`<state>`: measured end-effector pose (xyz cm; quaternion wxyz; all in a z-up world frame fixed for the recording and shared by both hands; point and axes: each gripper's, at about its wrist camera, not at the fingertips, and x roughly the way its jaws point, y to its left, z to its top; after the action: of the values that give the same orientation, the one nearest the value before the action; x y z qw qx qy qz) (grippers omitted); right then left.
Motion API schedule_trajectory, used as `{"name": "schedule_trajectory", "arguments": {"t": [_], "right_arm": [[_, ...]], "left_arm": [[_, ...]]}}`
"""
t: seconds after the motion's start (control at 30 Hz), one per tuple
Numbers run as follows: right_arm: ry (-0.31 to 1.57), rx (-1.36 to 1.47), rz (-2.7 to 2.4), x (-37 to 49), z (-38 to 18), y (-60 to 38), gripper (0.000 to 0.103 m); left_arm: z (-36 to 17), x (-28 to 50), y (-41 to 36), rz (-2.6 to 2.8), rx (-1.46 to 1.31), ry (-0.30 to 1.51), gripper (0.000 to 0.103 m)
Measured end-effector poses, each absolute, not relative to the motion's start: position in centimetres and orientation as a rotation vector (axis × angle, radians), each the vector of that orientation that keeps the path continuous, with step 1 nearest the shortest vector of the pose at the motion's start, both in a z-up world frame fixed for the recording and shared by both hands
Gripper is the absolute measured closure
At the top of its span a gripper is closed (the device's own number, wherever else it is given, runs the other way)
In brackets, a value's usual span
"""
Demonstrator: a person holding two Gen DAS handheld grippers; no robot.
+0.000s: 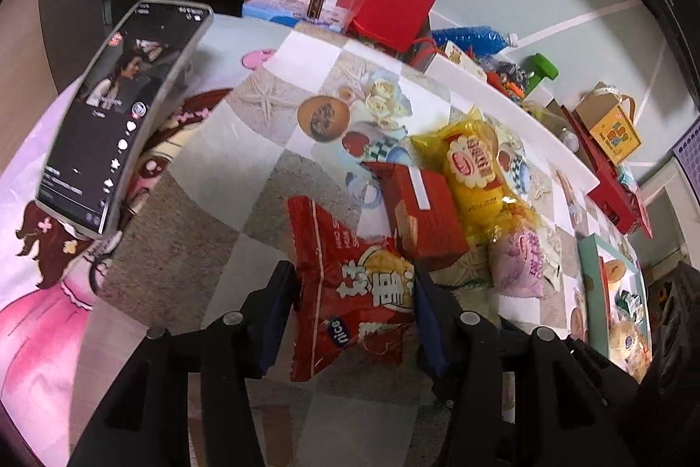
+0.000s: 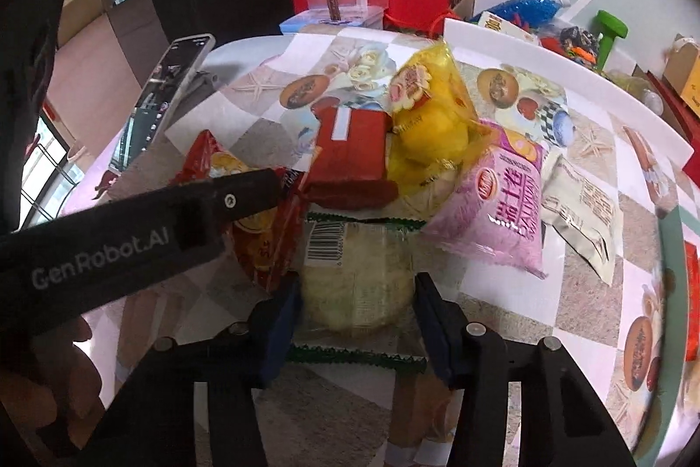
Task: Organize snacks
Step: 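Grasp the red chip bag with the left tool while the right tool grasps the round biscuit pack, then carry the red chip bag with the left tool while the right tool carries the biscuit pack to the tray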
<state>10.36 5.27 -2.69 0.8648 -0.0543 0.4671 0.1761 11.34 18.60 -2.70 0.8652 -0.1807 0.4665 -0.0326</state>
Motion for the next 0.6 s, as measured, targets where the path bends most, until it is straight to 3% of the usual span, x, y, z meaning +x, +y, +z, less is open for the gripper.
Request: {"name": "schedule_trajectory", "arguments": {"t": [0.6], "right_arm": [[0.953, -0.059, 0.337, 8.4, -0.5, 1.1, 0.05]], "left_arm": [[-1.1, 9.6, 17.6, -0.067, -0.377, 0.94, 0.051]]}}
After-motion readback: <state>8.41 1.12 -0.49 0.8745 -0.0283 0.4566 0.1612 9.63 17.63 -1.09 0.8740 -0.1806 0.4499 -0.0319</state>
